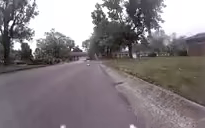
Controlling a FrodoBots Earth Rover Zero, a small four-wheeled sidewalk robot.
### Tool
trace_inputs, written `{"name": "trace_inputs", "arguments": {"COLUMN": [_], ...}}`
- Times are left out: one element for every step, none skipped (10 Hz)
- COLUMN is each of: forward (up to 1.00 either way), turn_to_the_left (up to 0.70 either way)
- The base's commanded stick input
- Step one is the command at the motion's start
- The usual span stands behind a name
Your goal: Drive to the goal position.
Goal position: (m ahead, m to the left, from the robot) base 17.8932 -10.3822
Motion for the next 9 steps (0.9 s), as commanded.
{"name": "trace_inputs", "arguments": {"forward": [1.00,1.00,1.00,1.00,1.00,1.00,1.00,1.00,1.00], "turn_to_the_left": [0.00,0.00,0.00,0.00,0.00,0.00,0.00,-0.01,-0.02]}}
